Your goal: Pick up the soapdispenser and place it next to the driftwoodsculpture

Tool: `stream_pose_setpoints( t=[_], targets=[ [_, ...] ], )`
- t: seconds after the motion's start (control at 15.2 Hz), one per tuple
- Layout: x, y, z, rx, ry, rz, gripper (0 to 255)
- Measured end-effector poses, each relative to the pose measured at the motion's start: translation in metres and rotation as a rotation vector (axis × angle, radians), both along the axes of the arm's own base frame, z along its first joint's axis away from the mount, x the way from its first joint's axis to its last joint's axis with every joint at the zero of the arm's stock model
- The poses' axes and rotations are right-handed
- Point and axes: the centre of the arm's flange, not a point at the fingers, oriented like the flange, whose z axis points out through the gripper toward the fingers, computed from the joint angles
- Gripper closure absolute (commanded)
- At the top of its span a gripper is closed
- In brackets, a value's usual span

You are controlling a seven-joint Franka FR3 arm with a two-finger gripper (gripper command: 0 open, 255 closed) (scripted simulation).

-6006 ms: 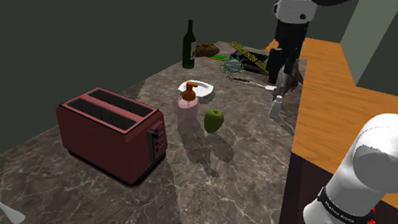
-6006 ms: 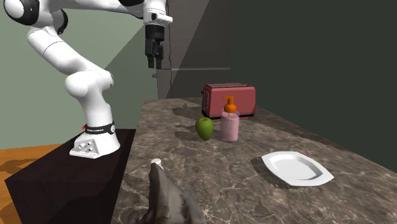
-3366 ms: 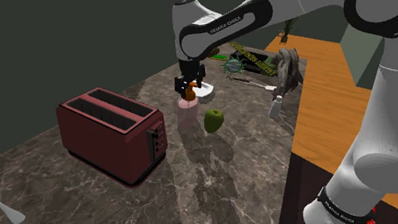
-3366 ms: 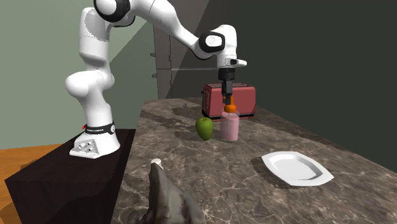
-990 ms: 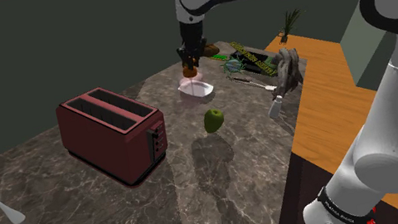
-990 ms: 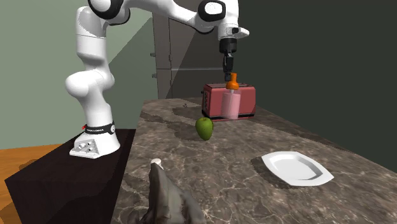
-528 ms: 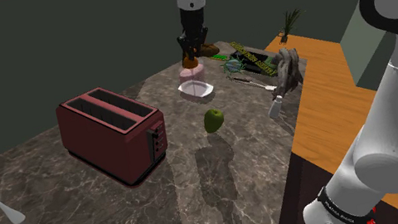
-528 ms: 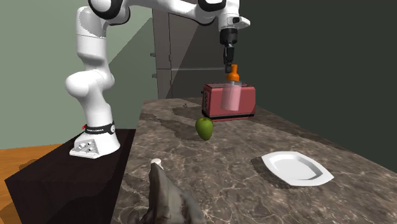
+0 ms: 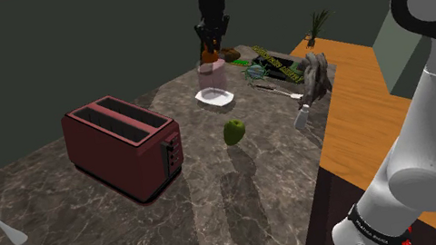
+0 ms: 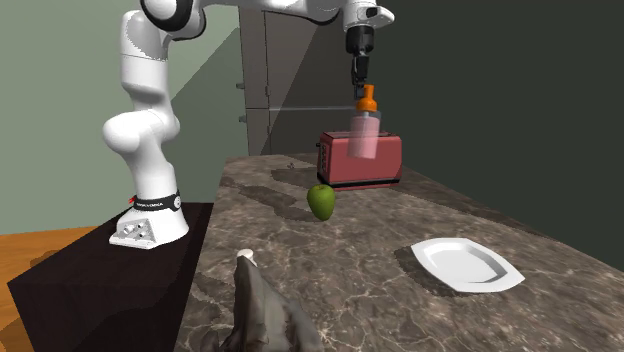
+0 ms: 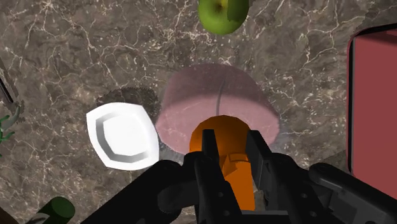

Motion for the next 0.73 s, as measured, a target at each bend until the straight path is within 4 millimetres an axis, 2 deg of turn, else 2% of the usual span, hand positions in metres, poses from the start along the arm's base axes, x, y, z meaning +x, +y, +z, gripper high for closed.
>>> stream_pose_setpoints(
  t=[0.73],
  targets=[
    [0.001, -0.001, 0.057, 0.000, 0.000, 0.000, 255]
  ],
)
